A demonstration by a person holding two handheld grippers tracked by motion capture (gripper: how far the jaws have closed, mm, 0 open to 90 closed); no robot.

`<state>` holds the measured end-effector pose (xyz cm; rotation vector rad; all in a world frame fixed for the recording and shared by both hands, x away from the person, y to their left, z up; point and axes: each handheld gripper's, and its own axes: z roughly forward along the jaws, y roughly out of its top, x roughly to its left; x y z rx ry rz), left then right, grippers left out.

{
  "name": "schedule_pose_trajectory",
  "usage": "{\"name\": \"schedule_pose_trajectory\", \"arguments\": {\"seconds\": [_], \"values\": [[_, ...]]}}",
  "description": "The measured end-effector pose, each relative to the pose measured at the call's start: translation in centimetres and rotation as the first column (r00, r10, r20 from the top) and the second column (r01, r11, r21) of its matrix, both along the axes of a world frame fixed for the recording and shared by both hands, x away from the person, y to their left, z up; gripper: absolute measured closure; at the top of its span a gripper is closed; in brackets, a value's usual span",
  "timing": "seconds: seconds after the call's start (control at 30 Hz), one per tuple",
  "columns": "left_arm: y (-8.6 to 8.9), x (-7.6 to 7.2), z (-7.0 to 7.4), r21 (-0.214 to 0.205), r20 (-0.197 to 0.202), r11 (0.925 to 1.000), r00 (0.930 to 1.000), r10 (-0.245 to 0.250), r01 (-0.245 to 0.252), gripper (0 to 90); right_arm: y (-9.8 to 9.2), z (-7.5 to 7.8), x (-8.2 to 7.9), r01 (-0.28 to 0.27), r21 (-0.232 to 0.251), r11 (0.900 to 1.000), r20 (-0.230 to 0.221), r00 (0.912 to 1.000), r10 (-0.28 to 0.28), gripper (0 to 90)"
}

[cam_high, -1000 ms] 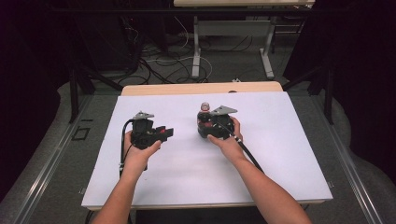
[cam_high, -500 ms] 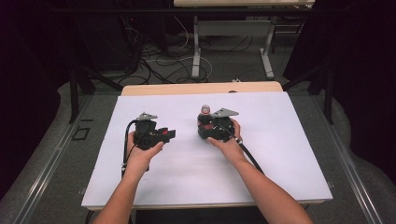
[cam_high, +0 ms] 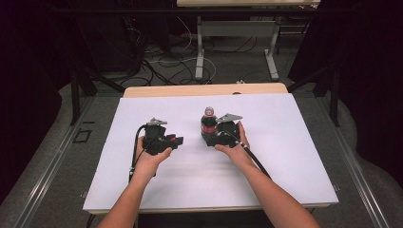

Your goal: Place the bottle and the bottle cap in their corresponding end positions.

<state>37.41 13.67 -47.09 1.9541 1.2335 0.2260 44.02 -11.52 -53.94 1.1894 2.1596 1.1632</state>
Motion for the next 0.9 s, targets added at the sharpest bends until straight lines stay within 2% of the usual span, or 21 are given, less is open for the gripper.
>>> {"name": "schedule_pose_trajectory", "arguments": {"seconds": [0.1, 0.43, 0.57, 0.6, 0.7, 0.73, 0.8, 0.9], "values": [[-0.6, 0.1, -0.5, 0.004, -0.015, 1.0000, 0.9998, -0.009, 0.009, 60.8, -0.4, -0.2, -0.2, 0.013, -0.018, 0.9998, -0.011, 0.9999, -0.013, 0.2], [-3.5, 0.1, -2.5, 0.057, -0.041, 0.9940, 0.9950, -0.091, 0.094, 60.8, -2.2, 0.4, -1.6, 0.054, -0.085, 0.9949, -0.095, 0.9936, -0.062, 0.0], [-4.8, 0.0, -3.3, 0.070, -0.056, 0.9907, 0.9920, -0.113, 0.117, 60.8, -3.0, 0.7, -2.4, 0.045, -0.088, 0.9951, -0.097, 0.9938, -0.053, 0.0], [-5.0, 0.0, -3.4, 0.083, -0.051, 0.9876, 0.9903, -0.129, 0.133, 60.8, -3.1, 0.7, -2.6, 0.043, -0.088, 0.9952, -0.102, 0.9934, -0.052, 0.0], [-6.0, -0.1, -3.7, 0.087, -0.052, 0.9848, 0.9879, -0.146, 0.150, 60.9, -3.6, 0.7, -3.2, 0.029, -0.098, 0.9948, -0.098, 0.9944, -0.039, 0.0], [-6.3, -0.2, -3.8, 0.097, -0.052, 0.9813, 0.9855, -0.162, 0.166, 60.8, -3.8, 0.8, -3.5, 0.031, -0.106, 0.9938, -0.100, 0.9941, -0.042, 0.0], [-6.9, -0.3, -4.1, 0.091, -0.042, 0.9812, 0.9851, -0.167, 0.170, 60.8, -4.2, 0.9, -4.1, 0.036, -0.111, 0.9932, -0.097, 0.9942, -0.047, 0.0], [-7.6, -0.3, -4.4, 0.102, -0.045, 0.9772, 0.9821, -0.183, 0.187, 60.9, -4.8, 1.0, -4.6, 0.031, -0.106, 0.9939, -0.100, 0.9941, -0.042, 0.0]]}}
